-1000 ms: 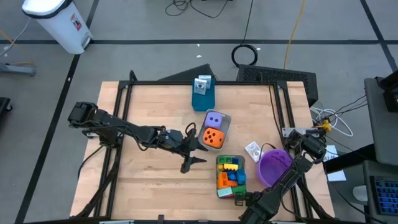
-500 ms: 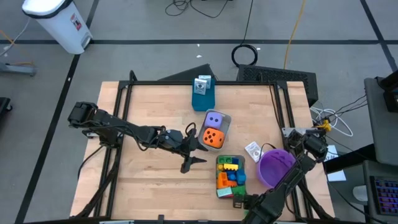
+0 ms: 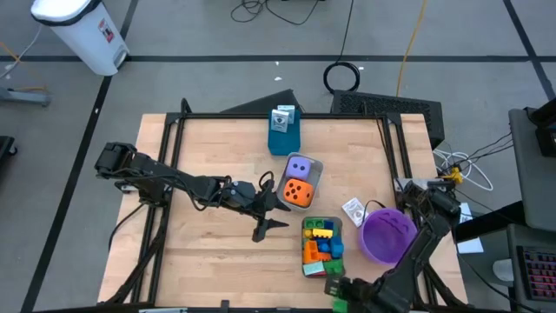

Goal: Pick & Place Toys
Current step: Put the green game piece into the black bin

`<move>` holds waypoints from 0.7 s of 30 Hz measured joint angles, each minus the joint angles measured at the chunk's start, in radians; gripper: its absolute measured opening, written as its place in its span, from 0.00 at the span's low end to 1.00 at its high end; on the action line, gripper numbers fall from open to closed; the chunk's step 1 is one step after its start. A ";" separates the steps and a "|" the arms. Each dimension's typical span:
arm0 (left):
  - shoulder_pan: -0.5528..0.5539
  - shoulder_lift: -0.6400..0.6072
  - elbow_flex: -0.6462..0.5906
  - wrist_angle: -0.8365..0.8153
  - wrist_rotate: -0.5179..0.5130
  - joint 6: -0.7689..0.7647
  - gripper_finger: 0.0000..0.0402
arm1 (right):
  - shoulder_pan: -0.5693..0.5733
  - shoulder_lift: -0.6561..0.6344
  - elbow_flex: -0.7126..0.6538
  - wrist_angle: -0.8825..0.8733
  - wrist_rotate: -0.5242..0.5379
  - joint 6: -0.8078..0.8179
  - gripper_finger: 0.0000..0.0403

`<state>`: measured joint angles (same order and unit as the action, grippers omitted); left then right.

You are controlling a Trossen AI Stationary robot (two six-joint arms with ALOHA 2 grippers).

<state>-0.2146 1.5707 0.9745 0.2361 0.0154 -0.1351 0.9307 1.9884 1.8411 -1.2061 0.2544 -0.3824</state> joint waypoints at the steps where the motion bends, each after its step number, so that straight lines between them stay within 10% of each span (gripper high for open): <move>1: 0.000 0.000 0.000 0.000 0.000 0.000 0.57 | -0.005 0.000 0.013 -0.025 0.030 -0.007 0.17; 21: -0.006 0.000 0.000 0.000 0.000 -0.016 0.57 | -0.259 -0.007 0.000 -0.191 0.031 -0.183 0.20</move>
<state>-0.2206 1.5707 0.9745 0.2363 0.0157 -0.1506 0.6719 1.9812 1.8416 -1.3972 0.2851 -0.5656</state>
